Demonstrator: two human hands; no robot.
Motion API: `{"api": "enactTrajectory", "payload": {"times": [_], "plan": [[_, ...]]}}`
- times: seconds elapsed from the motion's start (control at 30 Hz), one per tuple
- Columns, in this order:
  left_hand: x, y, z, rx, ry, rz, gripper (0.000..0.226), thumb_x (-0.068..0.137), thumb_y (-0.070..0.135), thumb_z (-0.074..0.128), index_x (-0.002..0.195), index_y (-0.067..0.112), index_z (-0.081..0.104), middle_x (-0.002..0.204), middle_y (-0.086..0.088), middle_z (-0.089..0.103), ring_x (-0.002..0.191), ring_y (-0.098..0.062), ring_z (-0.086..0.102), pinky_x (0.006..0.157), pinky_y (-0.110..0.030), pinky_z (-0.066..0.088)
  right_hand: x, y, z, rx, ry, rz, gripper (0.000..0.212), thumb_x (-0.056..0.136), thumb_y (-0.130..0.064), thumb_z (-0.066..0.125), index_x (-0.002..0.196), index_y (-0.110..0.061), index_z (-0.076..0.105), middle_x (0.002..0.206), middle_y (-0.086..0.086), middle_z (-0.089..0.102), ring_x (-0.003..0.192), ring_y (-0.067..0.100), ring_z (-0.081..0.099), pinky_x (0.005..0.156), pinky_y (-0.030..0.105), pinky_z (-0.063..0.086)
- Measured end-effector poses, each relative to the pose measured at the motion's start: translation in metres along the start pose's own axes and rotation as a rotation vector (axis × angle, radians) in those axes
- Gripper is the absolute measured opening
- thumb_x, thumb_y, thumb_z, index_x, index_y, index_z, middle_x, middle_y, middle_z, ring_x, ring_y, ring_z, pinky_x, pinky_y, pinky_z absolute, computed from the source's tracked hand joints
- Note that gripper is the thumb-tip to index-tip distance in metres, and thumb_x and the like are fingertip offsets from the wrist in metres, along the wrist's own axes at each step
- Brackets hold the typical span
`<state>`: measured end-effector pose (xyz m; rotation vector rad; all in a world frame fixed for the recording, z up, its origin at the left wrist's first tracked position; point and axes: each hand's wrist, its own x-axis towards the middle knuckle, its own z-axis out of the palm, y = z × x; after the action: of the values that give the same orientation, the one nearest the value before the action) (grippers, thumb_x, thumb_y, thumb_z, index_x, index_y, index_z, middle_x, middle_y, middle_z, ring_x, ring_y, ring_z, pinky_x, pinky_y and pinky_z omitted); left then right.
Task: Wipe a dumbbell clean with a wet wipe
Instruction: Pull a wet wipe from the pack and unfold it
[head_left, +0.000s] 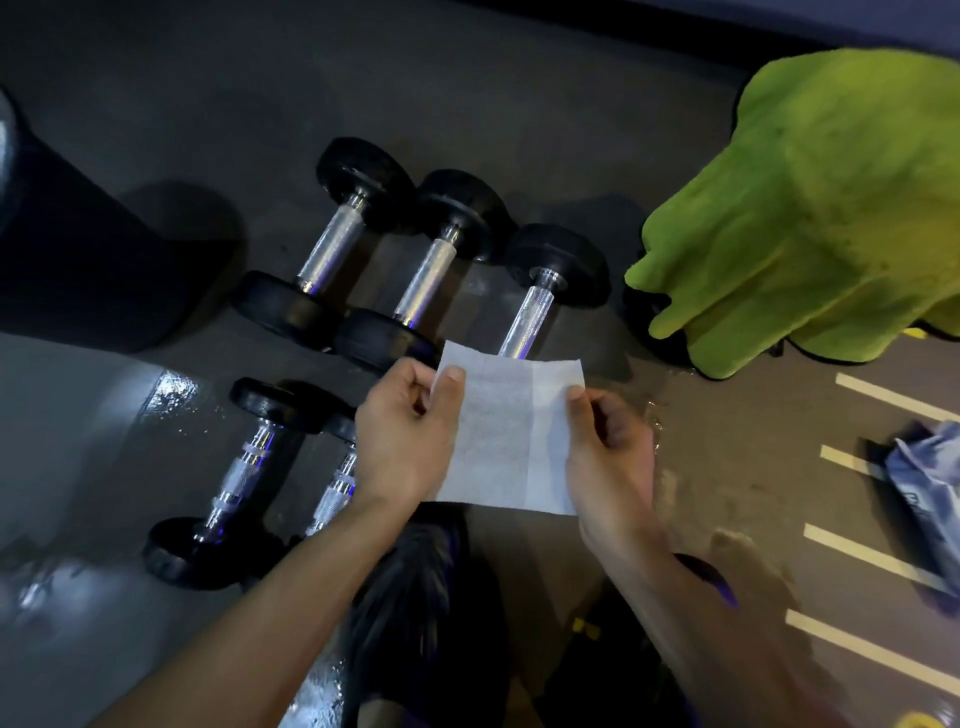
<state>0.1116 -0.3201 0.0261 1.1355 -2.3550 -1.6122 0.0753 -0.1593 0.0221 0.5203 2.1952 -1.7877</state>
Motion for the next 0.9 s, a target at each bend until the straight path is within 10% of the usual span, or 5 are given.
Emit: {"api": "enactTrajectory", "payload": {"times": [0.17,0.47,0.9], "plan": [[-0.014,0.031,-0.011,0.301,-0.032,0.330,0.033,0.096,0.041,0.066,0.073,0.020,0.054,0.054,0.013,0.053,0.050,-0.013,0.049,0.053,-0.020,0.037,-0.013,-0.016,0.004,-0.092,-0.082,-0.188,0.016,0.101,-0.024,0.061,0.087,-0.023,0.067,0.076,-0.011,0.067,0.066,-0.003,0.057,0.063,0.010,0.043],[-0.023,0.035,-0.010,0.396,-0.092,0.501,0.022,0.097,0.040,0.066,0.082,0.027,0.055,0.047,0.006,0.046,0.045,-0.013,0.050,0.050,-0.031,0.045,-0.030,-0.025,0.011,-0.117,-0.204,-0.201,0.016,0.104,-0.028,0.057,0.095,-0.026,0.070,0.084,-0.005,0.074,0.076,0.018,0.074,0.066,0.049,0.061],[-0.032,0.040,-0.013,0.485,-0.214,0.670,0.025,0.092,0.041,0.058,0.107,0.027,0.072,0.063,0.009,0.061,0.061,-0.013,0.063,0.060,-0.038,0.057,-0.031,-0.031,0.002,0.036,-0.247,-0.065,0.030,0.103,-0.037,0.058,0.082,-0.018,0.067,0.064,0.014,0.066,0.044,0.021,0.061,0.043,0.028,0.048]]}}
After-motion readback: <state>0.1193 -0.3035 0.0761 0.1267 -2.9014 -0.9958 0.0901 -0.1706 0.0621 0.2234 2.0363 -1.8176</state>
